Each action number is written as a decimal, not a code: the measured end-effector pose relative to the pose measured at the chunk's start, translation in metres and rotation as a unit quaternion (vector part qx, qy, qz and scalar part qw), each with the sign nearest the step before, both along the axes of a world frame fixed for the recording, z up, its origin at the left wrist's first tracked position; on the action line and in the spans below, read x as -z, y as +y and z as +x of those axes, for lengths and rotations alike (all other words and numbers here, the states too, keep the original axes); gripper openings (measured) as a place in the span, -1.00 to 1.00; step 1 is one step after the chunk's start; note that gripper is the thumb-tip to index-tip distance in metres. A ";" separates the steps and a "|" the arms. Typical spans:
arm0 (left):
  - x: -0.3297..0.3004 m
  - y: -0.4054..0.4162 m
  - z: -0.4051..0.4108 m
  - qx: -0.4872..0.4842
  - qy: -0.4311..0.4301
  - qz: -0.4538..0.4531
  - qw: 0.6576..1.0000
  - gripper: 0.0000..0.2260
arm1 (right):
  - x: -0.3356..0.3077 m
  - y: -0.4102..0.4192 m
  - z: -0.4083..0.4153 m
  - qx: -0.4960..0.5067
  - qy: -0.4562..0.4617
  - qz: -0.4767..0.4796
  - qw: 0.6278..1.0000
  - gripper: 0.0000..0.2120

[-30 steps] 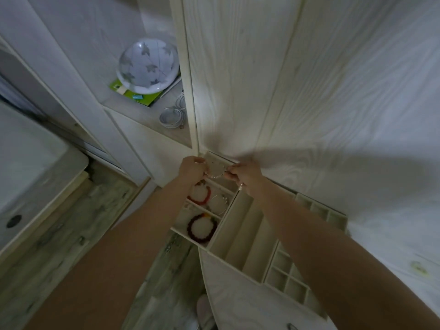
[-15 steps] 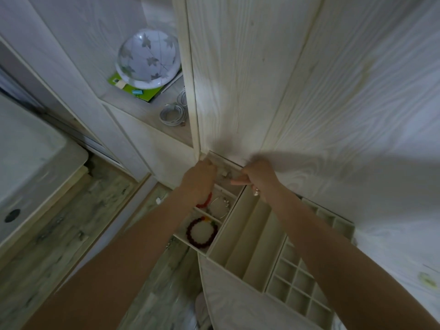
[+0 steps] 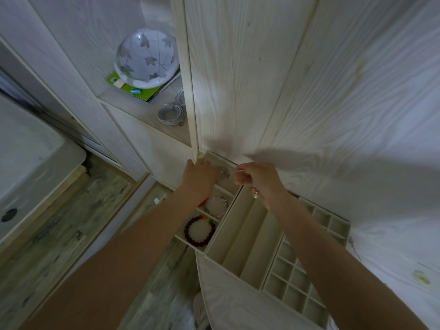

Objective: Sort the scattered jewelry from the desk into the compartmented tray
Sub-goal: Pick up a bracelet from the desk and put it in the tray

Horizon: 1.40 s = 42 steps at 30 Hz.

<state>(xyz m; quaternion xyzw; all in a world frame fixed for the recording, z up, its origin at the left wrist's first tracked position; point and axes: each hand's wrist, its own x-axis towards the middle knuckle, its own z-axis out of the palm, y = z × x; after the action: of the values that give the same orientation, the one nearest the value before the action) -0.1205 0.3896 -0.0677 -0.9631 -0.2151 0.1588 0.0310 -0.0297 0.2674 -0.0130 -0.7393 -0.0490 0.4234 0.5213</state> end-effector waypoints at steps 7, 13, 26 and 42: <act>0.000 0.013 0.024 -0.022 -0.101 -0.085 0.991 -0.74 | -0.001 -0.001 -0.004 -0.014 0.005 0.009 1.000 -0.84; 0.006 0.012 0.029 -0.040 -0.075 0.013 0.996 -0.75 | 0.001 0.001 -0.004 -0.012 -0.004 0.003 1.000 -0.80; 0.009 0.028 0.020 0.002 -0.132 -0.049 0.990 -0.72 | -0.006 -0.003 0.003 -0.017 -0.007 0.010 1.000 -0.80; 0.012 0.009 0.020 -0.140 -0.082 0.012 0.987 -0.62 | 0.000 -0.005 0.001 -0.018 0.000 0.024 1.000 -0.80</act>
<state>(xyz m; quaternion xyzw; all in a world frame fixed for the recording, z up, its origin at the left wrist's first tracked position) -0.1008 0.3984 -0.0798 -0.9328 -0.3516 0.0790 0.0021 -0.0289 0.2628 -0.0128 -0.7256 -0.0723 0.4320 0.5307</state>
